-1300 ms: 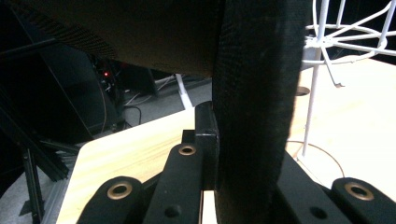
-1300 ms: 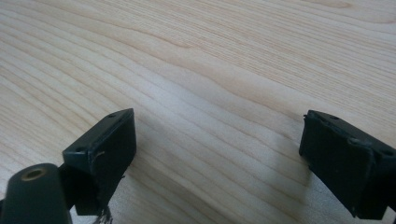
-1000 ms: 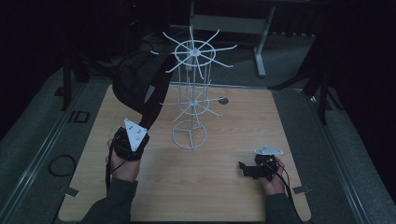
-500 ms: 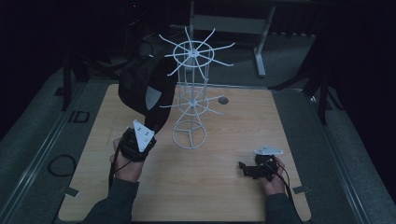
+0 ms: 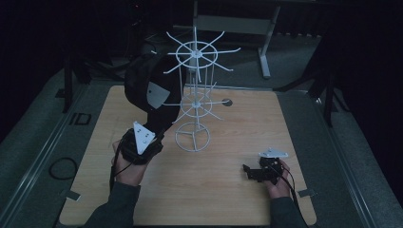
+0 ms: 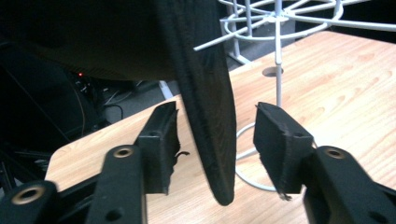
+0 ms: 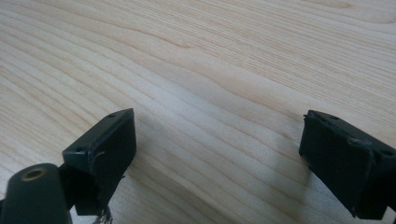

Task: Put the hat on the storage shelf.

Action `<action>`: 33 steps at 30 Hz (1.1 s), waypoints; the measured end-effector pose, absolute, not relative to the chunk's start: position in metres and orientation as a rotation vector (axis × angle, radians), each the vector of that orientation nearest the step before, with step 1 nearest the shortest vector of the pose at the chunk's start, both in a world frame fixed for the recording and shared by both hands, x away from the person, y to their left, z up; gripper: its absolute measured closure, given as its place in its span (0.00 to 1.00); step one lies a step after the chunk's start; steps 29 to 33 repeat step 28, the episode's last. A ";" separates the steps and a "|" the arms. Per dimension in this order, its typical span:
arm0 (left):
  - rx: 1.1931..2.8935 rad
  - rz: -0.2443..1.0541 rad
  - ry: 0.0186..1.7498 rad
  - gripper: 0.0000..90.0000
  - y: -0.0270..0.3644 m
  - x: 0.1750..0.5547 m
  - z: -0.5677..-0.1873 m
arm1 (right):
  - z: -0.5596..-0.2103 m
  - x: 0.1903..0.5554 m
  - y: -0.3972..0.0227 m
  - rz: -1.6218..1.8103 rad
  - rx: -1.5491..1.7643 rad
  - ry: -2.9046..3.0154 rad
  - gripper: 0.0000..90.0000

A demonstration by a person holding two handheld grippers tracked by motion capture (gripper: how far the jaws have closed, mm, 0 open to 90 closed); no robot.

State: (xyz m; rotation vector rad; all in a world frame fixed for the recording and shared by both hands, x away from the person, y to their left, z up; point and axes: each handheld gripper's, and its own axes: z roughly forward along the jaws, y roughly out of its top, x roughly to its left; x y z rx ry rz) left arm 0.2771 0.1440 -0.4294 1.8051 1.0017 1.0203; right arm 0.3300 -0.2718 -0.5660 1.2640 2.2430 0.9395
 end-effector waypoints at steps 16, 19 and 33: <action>1.754 0.930 1.008 0.23 0.147 0.276 -0.425 | -0.566 0.330 -0.272 0.941 1.270 2.244 0.12; 1.747 0.900 1.006 0.20 0.148 0.276 -0.424 | -0.566 0.330 -0.272 0.941 1.270 2.244 0.12; 1.724 0.853 1.002 0.19 0.148 0.274 -0.425 | -0.566 0.330 -0.272 0.942 1.270 2.243 0.12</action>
